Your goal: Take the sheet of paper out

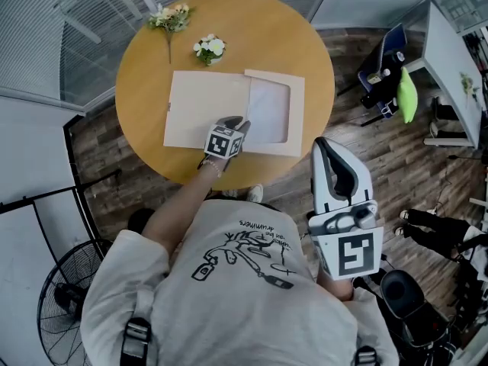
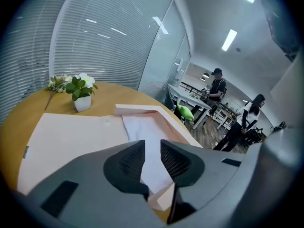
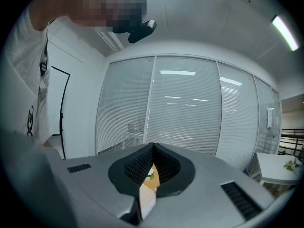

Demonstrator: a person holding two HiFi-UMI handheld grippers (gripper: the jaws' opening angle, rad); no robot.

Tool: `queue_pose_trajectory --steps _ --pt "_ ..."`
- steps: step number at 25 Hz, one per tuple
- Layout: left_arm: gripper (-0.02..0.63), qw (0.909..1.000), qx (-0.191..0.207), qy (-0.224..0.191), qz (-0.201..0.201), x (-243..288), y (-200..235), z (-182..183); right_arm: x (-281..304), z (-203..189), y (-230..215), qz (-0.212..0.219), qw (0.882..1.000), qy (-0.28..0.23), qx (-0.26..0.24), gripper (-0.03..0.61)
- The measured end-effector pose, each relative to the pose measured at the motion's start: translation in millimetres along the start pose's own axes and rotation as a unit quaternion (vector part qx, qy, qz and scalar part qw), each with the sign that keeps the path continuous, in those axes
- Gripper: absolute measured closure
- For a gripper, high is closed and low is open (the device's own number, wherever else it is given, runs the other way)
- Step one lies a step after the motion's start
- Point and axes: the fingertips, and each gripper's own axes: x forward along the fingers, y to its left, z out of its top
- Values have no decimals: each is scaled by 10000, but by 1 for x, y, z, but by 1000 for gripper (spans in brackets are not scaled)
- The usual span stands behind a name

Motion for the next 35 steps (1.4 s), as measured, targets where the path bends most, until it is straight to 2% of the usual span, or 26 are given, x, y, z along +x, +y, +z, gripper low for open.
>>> queue_pose_trajectory --steps 35 --pt "433 9937 -340 1063 48 75 31 -48 15 -8 -18 -105 9997 229 39 571"
